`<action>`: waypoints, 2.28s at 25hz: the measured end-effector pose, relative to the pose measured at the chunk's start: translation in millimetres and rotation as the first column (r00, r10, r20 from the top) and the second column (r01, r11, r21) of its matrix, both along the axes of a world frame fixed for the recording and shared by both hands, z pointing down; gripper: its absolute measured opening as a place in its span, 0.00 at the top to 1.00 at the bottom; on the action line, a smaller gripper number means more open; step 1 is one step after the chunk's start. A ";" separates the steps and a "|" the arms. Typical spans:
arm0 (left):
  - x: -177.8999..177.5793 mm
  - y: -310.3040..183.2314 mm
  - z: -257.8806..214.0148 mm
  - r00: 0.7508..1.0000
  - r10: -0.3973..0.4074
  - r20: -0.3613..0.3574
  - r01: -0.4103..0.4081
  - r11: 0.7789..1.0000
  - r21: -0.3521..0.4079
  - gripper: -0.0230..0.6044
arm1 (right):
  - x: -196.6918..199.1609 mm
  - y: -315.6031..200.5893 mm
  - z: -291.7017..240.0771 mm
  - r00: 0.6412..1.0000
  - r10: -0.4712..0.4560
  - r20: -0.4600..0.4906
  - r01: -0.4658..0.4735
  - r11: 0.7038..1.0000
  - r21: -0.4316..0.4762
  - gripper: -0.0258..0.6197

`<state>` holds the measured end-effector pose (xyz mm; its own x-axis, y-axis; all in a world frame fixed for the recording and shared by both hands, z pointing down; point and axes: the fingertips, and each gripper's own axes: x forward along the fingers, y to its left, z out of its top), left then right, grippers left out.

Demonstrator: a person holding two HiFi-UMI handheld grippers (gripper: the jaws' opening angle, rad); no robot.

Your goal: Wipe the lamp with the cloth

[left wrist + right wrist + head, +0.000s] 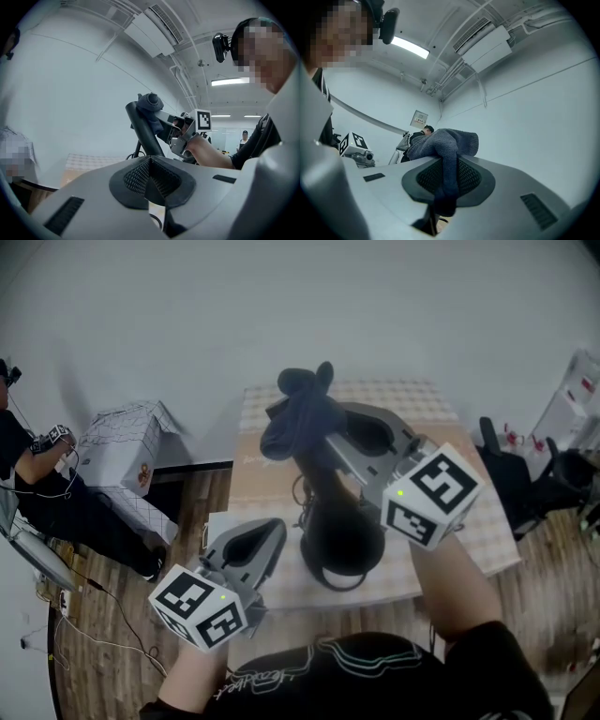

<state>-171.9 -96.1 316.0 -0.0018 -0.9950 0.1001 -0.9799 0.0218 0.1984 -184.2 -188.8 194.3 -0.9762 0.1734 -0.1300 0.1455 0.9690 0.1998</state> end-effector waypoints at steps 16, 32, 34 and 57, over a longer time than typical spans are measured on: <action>-9.4 16.2 -1.8 0.995 0.071 -0.068 -0.073 0.997 -0.027 0.96 | 0.5 -3.0 10.5 0.992 0.107 -0.068 -0.111 0.992 -0.058 0.87; 16.5 21.3 27.1 0.979 0.160 -0.126 -0.166 0.985 -0.036 0.96 | 44.9 5.3 70.7 0.965 0.207 -0.159 -0.222 0.972 -0.084 0.87; 20.9 22.4 31.3 0.977 0.168 -0.132 -0.174 0.984 -0.041 0.96 | 51.4 5.7 80.3 0.962 0.216 -0.167 -0.233 0.968 -0.091 0.87; 56.5 46.7 61.7 0.961 0.220 -0.168 -0.235 0.969 -0.075 0.96 | 98.8 22.3 155.3 0.920 0.262 -0.291 -0.316 0.935 -0.160 0.87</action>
<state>-115.4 -49.4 377.7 0.2463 -0.9535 0.1736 -0.9179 -0.1720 0.3575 -85.3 -166.5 349.5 -0.9832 -0.1244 0.1334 -0.1267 0.9919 -0.0089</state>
